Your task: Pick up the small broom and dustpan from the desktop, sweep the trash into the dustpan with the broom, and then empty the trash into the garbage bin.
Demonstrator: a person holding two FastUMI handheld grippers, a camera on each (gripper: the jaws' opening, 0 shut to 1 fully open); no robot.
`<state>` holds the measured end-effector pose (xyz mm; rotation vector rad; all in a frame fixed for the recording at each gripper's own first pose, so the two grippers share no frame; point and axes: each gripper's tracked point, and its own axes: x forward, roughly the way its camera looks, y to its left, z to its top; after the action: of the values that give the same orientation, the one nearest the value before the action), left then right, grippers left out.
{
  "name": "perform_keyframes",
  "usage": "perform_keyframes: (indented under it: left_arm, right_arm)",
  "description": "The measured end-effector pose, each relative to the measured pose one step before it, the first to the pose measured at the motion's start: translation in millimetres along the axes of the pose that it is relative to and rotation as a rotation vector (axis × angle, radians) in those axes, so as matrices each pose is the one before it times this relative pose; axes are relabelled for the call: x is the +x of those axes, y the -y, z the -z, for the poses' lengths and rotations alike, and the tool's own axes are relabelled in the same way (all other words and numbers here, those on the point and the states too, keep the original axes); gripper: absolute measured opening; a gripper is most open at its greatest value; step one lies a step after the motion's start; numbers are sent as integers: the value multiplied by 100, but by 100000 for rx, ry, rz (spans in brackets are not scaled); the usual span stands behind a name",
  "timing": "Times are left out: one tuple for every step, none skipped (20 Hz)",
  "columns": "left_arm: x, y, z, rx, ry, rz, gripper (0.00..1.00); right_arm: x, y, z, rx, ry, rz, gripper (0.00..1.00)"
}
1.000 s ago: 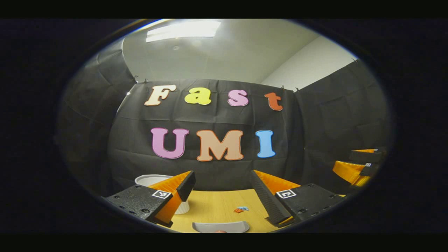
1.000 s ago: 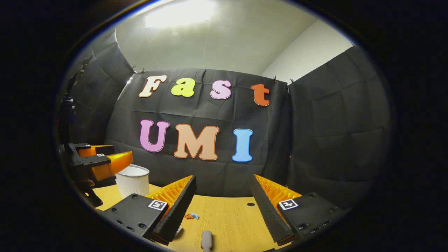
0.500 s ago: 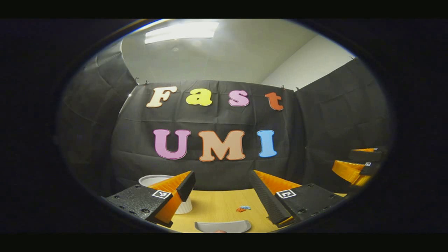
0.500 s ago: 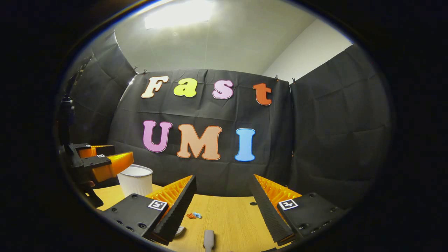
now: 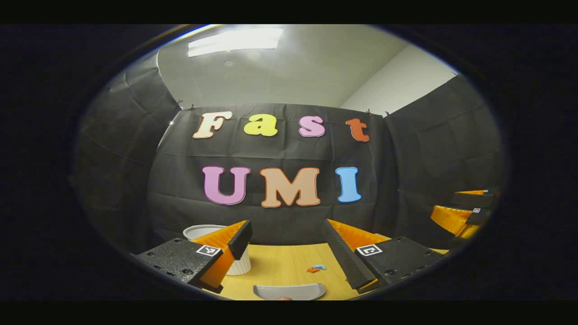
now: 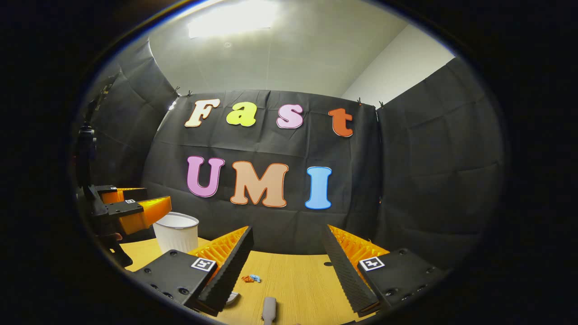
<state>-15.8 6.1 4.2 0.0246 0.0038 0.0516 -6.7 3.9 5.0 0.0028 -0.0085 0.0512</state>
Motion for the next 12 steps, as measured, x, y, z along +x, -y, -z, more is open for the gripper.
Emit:
perform_keyframes:
  left_arm:
    - [-16,-26,42,457,91,-219,93]
    - [-10,35,-110,268,250,4,93]
    - [-36,79,-31,35,81,107,93]
    - [11,15,-230,-261,334,-97,93]
    - [-43,156,89,-532,184,186,93]
    - [-57,90,-6,-172,-133,88,93]
    - [-7,-40,131,194,-138,-347,93]
    - [-36,-7,108,135,-432,-333,92]
    - [-98,115,157,152,-525,-265,93]
    - [-11,101,-6,153,-186,-288,93]
    - [-121,132,-1,161,-32,-359,93]
    - [-47,37,-194,179,-63,-190,93]
  right_arm:
    - [-64,12,91,67,-106,-136,99]
    - [112,74,34,-34,-294,12,99]
    - [-21,-1,99,-28,-317,-190,99]
    - [24,-1,22,24,-227,-141,99]
    - [16,33,50,29,-232,-116,99]
    - [26,32,29,-84,-81,-251,99]
    - [89,40,-45,-194,58,-205,99]
    - [52,94,-122,-360,-53,-204,99]
    - [-100,154,72,-286,78,-47,99]
    - [-102,114,-112,2,313,-173,99]
    - [-8,33,48,337,264,-376,99]
    - [37,44,17,453,91,-607,99]
